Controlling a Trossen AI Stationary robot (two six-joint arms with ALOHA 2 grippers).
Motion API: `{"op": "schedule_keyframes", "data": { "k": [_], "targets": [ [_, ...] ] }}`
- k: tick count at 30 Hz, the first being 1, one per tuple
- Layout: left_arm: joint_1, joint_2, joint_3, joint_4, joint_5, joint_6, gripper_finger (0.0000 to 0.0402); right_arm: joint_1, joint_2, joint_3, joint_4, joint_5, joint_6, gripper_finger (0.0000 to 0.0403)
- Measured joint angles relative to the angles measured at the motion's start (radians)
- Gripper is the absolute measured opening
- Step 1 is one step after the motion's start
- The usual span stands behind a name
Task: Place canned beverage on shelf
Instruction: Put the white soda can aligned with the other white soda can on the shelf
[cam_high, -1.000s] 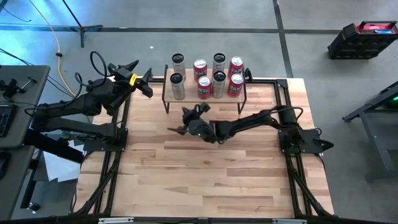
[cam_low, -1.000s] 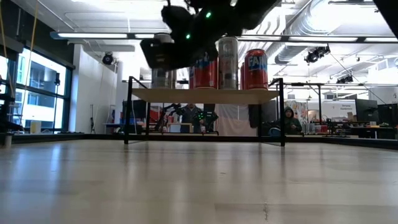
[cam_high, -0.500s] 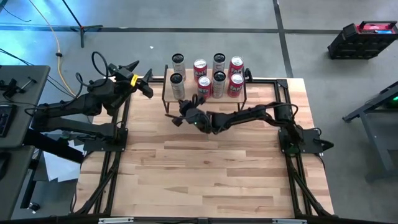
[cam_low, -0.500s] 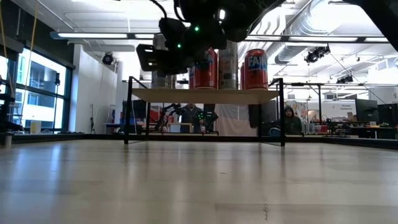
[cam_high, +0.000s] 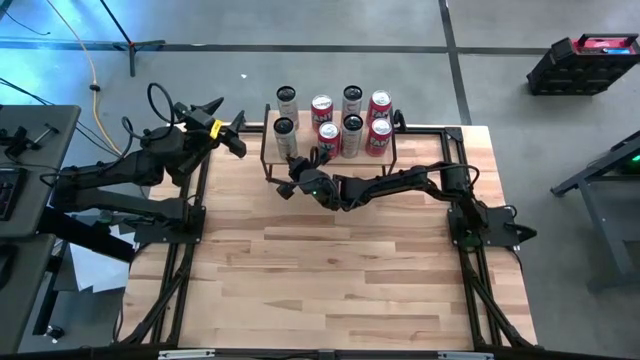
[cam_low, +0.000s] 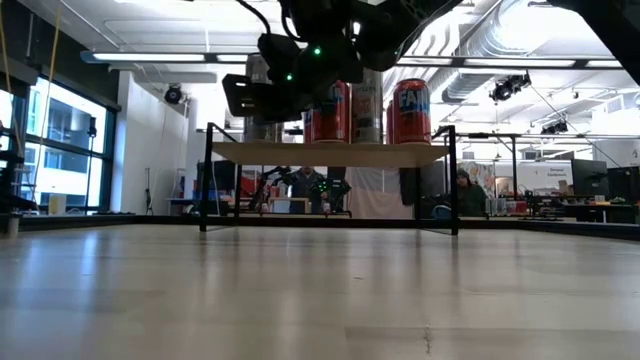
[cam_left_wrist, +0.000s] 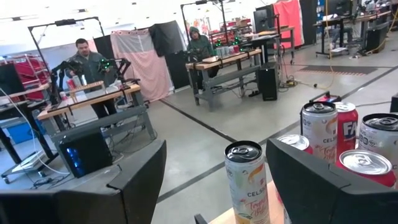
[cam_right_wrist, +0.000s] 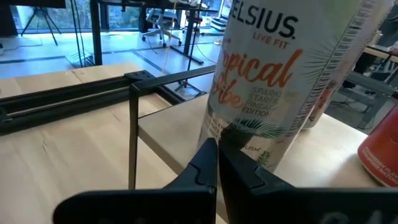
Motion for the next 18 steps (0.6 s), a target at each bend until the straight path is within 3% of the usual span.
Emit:
{"op": "schedule_keyframes", "data": {
  "k": [18],
  "targets": [
    [0.000,0.000,0.000,0.000,-0.001,-0.002,0.0266,0.001,0.000,-0.001,0.000,0.003,0.000,0.0000]
  ]
}}
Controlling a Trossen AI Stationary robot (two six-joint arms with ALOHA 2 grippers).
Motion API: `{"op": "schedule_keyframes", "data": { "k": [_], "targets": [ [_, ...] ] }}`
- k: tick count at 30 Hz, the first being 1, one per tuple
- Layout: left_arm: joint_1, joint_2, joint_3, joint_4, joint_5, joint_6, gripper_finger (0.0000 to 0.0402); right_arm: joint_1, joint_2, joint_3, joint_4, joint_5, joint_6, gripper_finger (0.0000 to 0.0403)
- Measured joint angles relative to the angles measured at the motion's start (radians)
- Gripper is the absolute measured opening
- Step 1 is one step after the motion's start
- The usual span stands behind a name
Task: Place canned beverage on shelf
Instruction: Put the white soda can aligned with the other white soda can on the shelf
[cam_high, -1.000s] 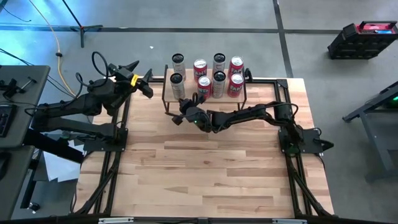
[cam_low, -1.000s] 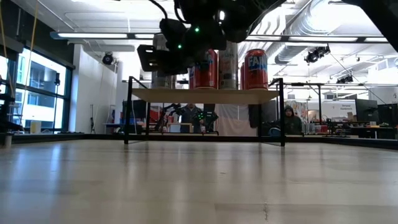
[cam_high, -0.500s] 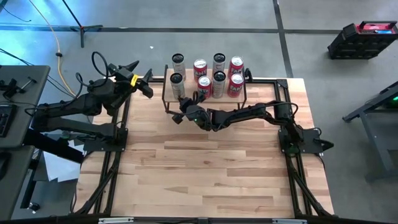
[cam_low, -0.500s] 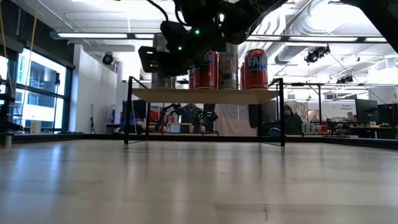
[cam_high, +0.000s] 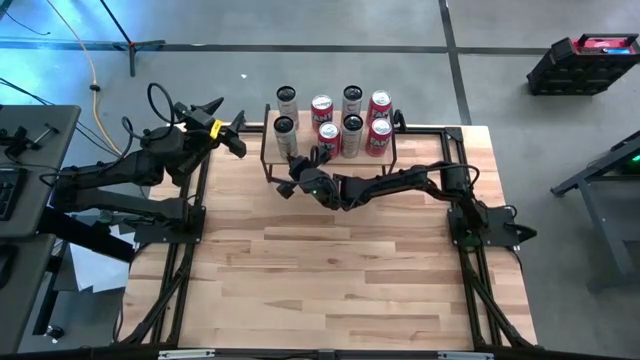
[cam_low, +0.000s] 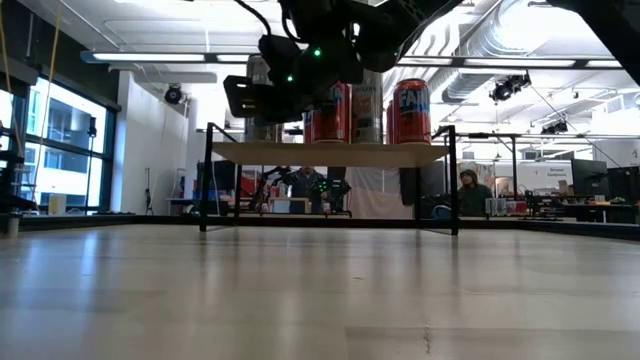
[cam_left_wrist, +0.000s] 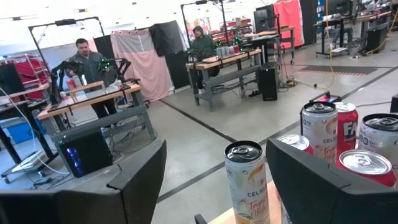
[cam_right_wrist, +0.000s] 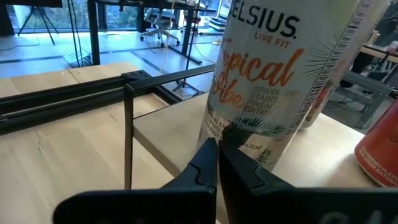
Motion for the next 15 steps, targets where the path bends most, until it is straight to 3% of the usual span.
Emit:
{"op": "schedule_keyframes", "data": {
  "k": [12,15],
  "targets": [
    [0.000,0.000,0.000,0.001,0.002,-0.002,0.0266,0.024,-0.001,-0.001,0.000,0.107,-0.065,0.0000],
    [0.000,0.000,0.000,0.001,0.002,-0.003,0.0266,0.024,-0.001,-0.001,0.000,0.150,-0.018,0.0000]
  ]
}}
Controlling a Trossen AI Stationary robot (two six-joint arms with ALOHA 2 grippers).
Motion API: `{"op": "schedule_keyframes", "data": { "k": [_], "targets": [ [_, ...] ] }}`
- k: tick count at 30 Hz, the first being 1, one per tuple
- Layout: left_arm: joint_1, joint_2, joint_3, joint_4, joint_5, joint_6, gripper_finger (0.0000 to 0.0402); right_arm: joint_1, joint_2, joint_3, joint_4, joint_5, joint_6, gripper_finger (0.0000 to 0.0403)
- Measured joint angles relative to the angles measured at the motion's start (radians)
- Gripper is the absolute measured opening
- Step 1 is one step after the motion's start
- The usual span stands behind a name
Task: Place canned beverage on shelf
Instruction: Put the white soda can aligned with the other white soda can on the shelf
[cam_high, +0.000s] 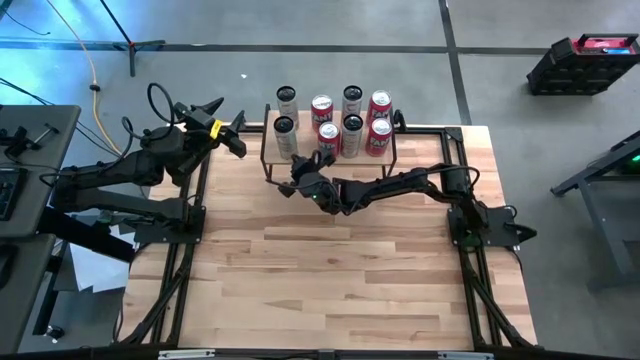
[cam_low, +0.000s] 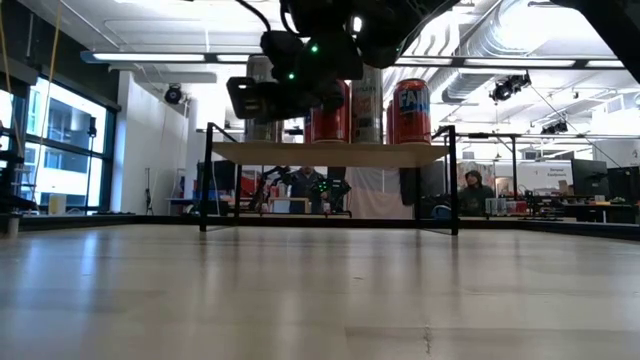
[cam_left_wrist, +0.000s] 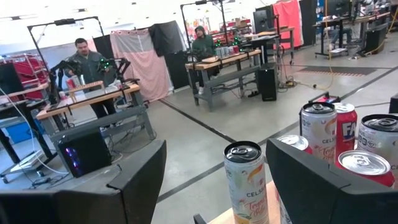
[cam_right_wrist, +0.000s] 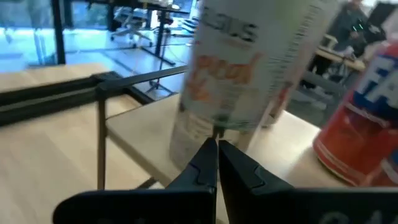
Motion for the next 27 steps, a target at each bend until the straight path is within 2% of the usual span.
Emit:
{"op": "schedule_keyframes", "data": {
  "k": [7,16,20,27],
  "targets": [
    [0.000,0.000,0.000,0.001,0.001,-0.019,0.0266,0.004,0.004,0.000,0.006,0.019,0.132,0.0000],
    [0.000,0.005,-0.001,0.005,0.002,-0.023,0.0266,0.004,0.018,0.000,0.016,0.005,0.155,0.0000],
    [0.000,0.005,-0.001,0.004,0.002,-0.023,0.0266,-0.001,0.018,0.000,0.033,-0.071,0.178,0.0000],
    [0.000,0.005,-0.001,0.004,0.002,-0.023,0.0266,-0.008,0.018,0.000,0.028,-0.055,0.199,0.0000]
  ]
}}
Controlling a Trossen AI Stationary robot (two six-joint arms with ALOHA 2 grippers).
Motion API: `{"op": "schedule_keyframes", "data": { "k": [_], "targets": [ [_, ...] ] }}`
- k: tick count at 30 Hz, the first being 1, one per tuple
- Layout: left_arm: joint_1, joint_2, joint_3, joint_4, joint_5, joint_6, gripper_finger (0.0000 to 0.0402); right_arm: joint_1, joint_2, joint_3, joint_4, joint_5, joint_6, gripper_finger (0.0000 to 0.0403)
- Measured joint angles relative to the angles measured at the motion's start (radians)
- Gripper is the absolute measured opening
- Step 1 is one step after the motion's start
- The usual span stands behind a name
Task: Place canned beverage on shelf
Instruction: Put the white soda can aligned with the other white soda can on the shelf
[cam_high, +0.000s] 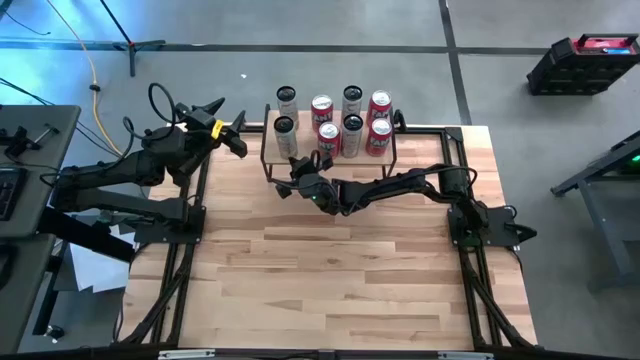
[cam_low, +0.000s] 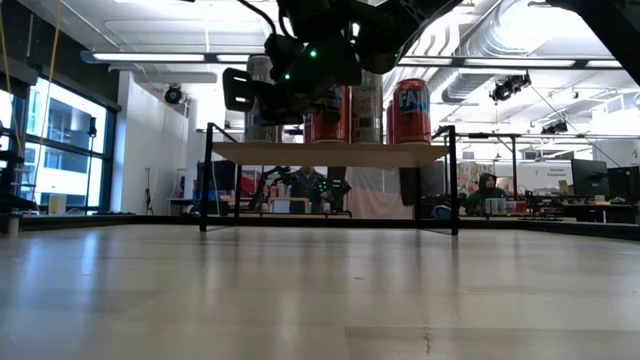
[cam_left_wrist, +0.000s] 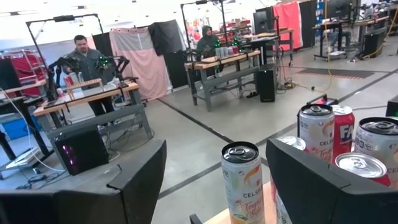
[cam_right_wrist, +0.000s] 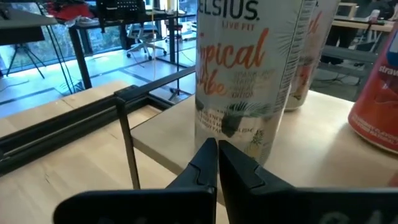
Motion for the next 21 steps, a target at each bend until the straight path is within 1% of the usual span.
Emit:
{"op": "schedule_keyframes", "data": {
  "k": [21],
  "targets": [
    [0.000,0.001,0.000,0.000,-0.001,-0.001,0.0266,-0.023,0.000,0.000,0.010,-0.012,0.005,0.0000]
  ]
}}
